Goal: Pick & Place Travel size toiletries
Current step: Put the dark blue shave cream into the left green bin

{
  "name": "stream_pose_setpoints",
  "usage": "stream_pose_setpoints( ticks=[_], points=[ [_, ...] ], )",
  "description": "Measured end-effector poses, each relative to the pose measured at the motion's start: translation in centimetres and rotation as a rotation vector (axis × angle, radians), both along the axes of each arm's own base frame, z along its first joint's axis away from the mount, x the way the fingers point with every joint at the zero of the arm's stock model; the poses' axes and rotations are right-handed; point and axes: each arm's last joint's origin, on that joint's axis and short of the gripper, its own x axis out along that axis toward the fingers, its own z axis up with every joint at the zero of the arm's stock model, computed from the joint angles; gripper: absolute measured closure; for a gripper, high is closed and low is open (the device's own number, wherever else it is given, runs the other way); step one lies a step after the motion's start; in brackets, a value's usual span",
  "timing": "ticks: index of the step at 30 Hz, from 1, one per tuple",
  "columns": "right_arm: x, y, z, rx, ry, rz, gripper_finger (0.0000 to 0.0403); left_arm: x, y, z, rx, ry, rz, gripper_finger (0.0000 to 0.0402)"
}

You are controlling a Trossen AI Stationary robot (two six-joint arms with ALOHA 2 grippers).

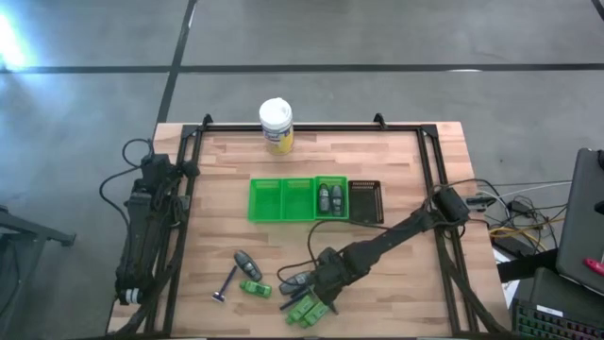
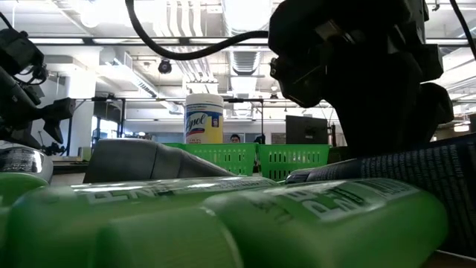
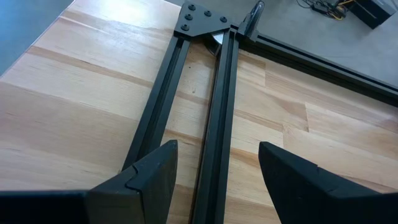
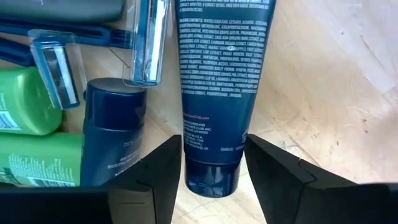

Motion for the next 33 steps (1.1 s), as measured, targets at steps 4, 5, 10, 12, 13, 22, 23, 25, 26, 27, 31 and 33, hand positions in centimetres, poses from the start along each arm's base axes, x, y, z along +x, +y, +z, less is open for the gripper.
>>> stream_pose_setpoints(
  ticks=[4,5,10,12,13,22,23,25,26,27,31,33],
  points=[
    [-0.3,-0.1,-0.4,-0.006,0.012,0.021,0.0246,0.0,0.0,0.0,0.0,0.0,0.0,0.0172],
    [-0.3,-0.1,-0.5,-0.008,0.014,0.024,0.025,0.0,0.0,0.0,0.0,0.0,0.0,0.0172],
    [-0.5,-0.2,-0.6,-0.016,0.013,0.06,0.0263,0.0,0.0,0.0,0.0,0.0,0.0,0.0172],
    [-0.5,-0.2,-0.6,-0.026,0.007,0.074,0.0264,0.0,0.0,0.0,0.0,0.0,0.0,0.0172],
    [-0.5,-0.3,-0.6,-0.033,0.004,0.077,0.0264,0.0,0.0,0.0,0.0,0.0,0.0,0.0172],
    [-1.7,-1.7,2.5,-0.099,0.002,0.128,0.0286,0.0,0.0,0.0,0.0,0.0,0.0,0.0172],
    [-1.8,-2.0,3.1,-0.105,-0.01,0.121,0.0286,0.0,0.0,0.0,0.0,0.001,0.0,0.0172],
    [-1.9,-2.8,4.4,-0.128,-0.042,0.094,0.0286,0.0,0.0,0.0,0.0,0.0,0.0,0.0172],
    [-1.9,-3.3,5.1,-0.137,-0.065,0.076,0.0286,0.0,0.0,0.0,0.0,0.001,0.0,0.0172],
    [-1.8,-3.9,5.8,-0.145,-0.09,0.054,0.0286,0.0,0.0,0.0,-0.001,0.0,0.0,0.0172],
    [-2.0,-5.8,8.2,-0.165,-0.165,-0.018,0.0285,0.0,0.0,0.0,0.0,0.0,0.0,0.0172],
    [-2.0,-6.5,8.9,-0.161,-0.183,-0.036,0.0285,0.0,0.0,0.0,0.0,0.0,0.0,0.0172]
  ],
)
